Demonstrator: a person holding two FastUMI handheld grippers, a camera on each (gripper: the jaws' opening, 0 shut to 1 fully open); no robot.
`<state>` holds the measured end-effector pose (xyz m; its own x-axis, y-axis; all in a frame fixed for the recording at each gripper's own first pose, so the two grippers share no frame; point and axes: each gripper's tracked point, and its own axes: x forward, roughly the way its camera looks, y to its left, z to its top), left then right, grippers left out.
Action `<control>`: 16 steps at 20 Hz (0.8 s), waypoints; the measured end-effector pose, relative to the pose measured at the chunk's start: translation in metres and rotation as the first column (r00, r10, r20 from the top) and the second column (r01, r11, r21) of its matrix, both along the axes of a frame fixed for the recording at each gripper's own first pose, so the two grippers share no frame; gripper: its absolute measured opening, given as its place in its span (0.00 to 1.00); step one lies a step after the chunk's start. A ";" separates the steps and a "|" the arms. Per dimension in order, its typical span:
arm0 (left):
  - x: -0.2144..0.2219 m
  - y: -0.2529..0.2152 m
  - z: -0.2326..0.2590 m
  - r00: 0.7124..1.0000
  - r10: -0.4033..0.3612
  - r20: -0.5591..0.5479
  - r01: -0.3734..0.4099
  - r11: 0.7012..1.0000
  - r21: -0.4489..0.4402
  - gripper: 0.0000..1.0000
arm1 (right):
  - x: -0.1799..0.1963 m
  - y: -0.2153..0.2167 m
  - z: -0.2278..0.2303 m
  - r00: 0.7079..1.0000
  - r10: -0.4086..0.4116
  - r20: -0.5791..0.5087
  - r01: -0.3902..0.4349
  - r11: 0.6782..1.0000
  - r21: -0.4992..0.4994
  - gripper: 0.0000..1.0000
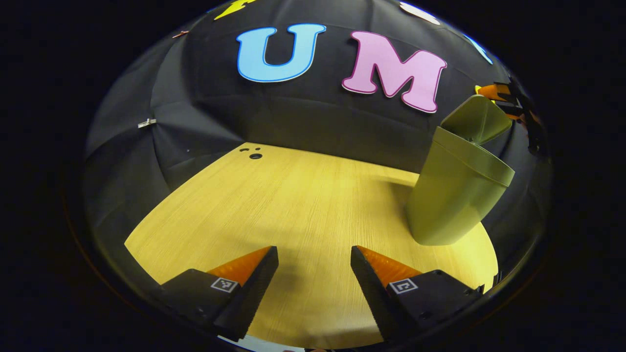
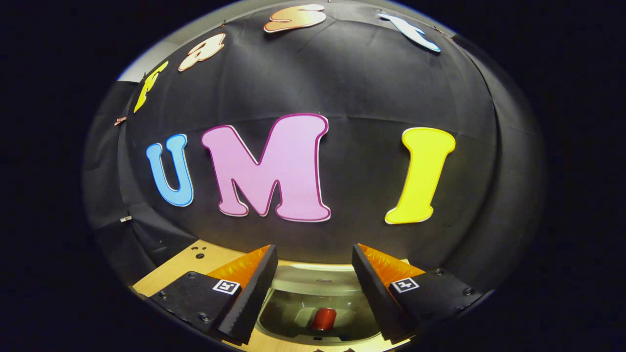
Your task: Press the lid of the desktop garbage bin to open it, pick up the crumpled paper on the desktop and throw it into the bin, then pick up the pop can on the desktop and drop it into the bin, and finally close the garbage bin lid.
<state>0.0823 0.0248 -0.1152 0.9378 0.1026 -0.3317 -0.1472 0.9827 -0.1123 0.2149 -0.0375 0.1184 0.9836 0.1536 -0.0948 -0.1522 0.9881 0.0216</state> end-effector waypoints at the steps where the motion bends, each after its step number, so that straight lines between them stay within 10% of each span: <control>1: -0.001 0.000 -0.002 1.000 -0.014 -0.004 0.014 1.000 0.008 0.96 | -0.003 0.000 -0.010 1.000 -0.008 -0.018 0.008 1.000 -0.001 0.96; 16: 0.011 0.018 -0.018 0.991 -0.129 -0.017 0.129 0.991 0.024 0.96 | -0.029 -0.007 -0.109 0.981 -0.117 -0.153 0.115 0.993 -0.026 0.98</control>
<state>0.0936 0.0428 -0.1334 0.9387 -0.0107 -0.3446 -0.0203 0.9961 -0.0861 0.1859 -0.0444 0.0093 0.9681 0.0363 -0.2478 -0.0327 0.9993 0.0186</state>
